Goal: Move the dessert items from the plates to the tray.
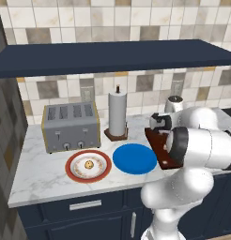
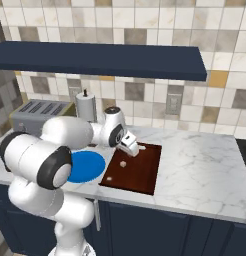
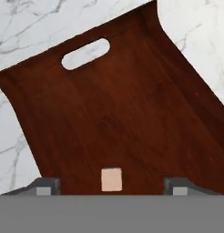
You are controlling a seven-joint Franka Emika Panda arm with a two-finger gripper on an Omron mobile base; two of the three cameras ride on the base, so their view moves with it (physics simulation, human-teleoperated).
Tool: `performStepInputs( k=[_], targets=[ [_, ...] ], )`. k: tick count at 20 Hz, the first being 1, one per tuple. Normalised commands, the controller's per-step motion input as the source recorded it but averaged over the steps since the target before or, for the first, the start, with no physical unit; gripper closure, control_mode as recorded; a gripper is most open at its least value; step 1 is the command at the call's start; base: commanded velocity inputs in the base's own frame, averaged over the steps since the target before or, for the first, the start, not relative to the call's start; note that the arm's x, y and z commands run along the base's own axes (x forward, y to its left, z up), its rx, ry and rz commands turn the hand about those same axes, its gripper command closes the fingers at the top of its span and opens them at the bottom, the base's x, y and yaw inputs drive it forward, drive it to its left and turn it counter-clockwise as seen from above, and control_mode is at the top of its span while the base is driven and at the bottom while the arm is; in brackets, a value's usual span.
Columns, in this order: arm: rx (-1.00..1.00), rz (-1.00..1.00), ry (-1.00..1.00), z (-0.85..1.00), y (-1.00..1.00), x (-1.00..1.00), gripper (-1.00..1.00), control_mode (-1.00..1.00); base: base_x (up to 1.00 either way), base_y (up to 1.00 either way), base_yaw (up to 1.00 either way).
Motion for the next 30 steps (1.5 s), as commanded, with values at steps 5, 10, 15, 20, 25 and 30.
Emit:
performStepInputs(
  k=[5, 10, 15, 20, 25, 30],
  targets=[
    [-0.04, 0.18, 0.05, 0.55, 0.46, -0.83, -1.00, -1.00, 0.00, 0.00, 0.00],
    [-0.01, 0.28, 0.00, 0.22, 0.94, -1.00, -1.00, -1.00, 0.00, 0.00, 0.00],
    [0.01, 0.26, 0.00, 0.60, 1.00, -0.85, -1.00, -1.00, 0.00, 0.00, 0.00],
    [0.07, 0.28, 0.00, 0.87, 0.91, -0.54, -1.00, -1.00, 0.00, 0.00, 0.00],
    [0.11, 0.24, -0.01, 0.05, 1.00, -0.36, -1.00, -1.00, 0.00, 0.00, 0.00],
    [0.04, 0.12, -0.11, 0.00, 1.00, -0.18, -1.00, -1.00, 0.00, 0.00, 0.00]
  ],
)
